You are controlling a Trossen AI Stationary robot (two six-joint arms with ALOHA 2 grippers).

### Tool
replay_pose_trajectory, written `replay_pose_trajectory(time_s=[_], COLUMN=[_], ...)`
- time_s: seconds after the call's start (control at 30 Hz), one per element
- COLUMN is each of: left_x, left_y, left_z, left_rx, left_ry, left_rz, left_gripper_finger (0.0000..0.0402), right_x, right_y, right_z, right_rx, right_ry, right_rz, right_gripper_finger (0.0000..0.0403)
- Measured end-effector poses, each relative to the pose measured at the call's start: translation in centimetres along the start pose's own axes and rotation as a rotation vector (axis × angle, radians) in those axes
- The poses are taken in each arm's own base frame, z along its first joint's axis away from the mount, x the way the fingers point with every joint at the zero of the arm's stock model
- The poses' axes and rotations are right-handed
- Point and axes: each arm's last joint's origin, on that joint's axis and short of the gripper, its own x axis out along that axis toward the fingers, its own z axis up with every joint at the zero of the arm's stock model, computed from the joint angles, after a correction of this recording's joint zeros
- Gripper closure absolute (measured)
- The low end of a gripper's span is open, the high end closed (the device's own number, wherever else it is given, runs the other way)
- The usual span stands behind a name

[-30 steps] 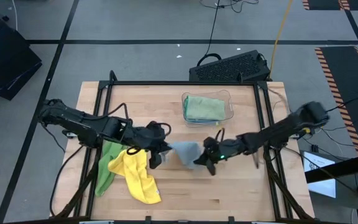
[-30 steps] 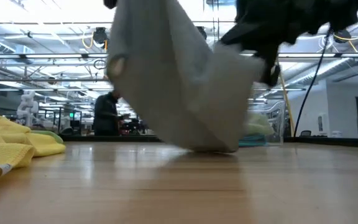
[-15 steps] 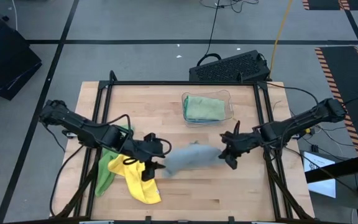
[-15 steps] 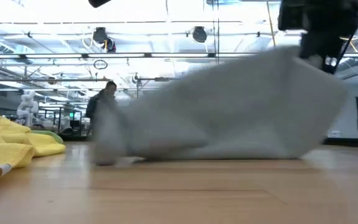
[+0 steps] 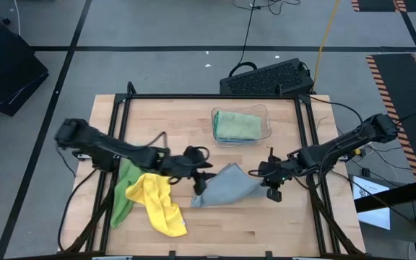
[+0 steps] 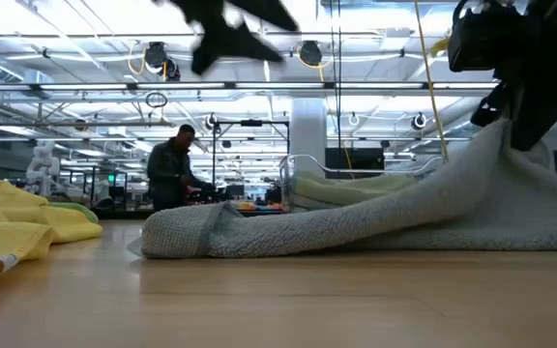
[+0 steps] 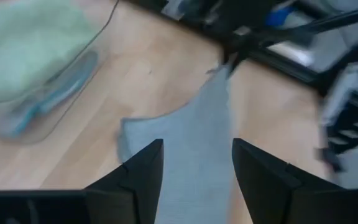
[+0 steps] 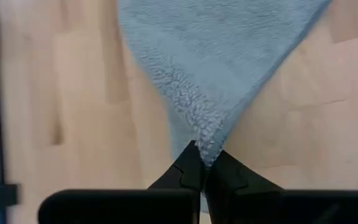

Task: Fold microfiber towels
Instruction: Fold the gray towel

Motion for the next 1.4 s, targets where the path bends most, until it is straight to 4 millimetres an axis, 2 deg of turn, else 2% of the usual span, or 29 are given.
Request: replay_pose_trajectory(time_s=[0.07, 0.23, 0.37, 0.5, 0.57, 0.67, 0.83, 1.0, 1.13, 1.23, 1.4], left_x=[2.5, 7.9, 12.2, 14.7, 15.9, 16.9, 17.2, 17.2, 17.8, 18.4, 19.2], left_y=[0.7, 1.0, 2.9, 4.3, 5.4, 6.6, 8.0, 8.2, 8.4, 8.3, 8.9], left_z=[-0.9, -0.4, -1.2, -0.4, -0.7, -0.7, -0.6, -0.3, -1.0, -1.2, -2.2], left_rx=[0.028, 0.12, 0.216, 0.225, 0.265, 0.313, 0.329, 0.418, 0.448, 0.478, 0.449], left_ry=[0.028, 0.038, 0.158, 0.185, 0.215, 0.24, 0.275, 0.278, 0.29, 0.248, 0.277], left_rz=[0.01, -0.039, 0.001, 0.019, 0.043, 0.051, 0.032, -0.021, -0.035, -0.049, -0.025], left_gripper_finger=[0.0209, 0.0201, 0.0199, 0.0199, 0.0199, 0.0199, 0.0199, 0.0199, 0.0202, 0.0218, 0.0265], right_x=[0.3, 0.4, 0.3, 0.3, 0.3, 0.3, 0.3, 0.3, 0.3, 0.3, 0.3], right_y=[0.0, 0.1, 0.1, 0.1, 0.2, 0.2, 0.3, 0.2, 0.3, 0.3, 0.3], right_z=[0.1, 0.2, 0.2, 0.2, 0.2, 0.3, 0.4, 0.4, 0.5, 0.5, 0.6], right_rx=[-0.027, -0.049, -0.046, -0.049, -0.049, -0.048, -0.049, -0.048, -0.048, -0.048, -0.049], right_ry=[0.002, -0.009, -0.008, -0.012, -0.016, -0.027, -0.031, -0.046, -0.054, -0.059, -0.063], right_rz=[-0.007, 0.001, 0.001, 0.003, 0.006, 0.014, 0.017, -0.001, 0.002, 0.005, 0.007], right_gripper_finger=[0.0403, 0.0403, 0.0403, 0.0403, 0.0403, 0.0403, 0.0403, 0.0403, 0.0403, 0.0403, 0.0403])
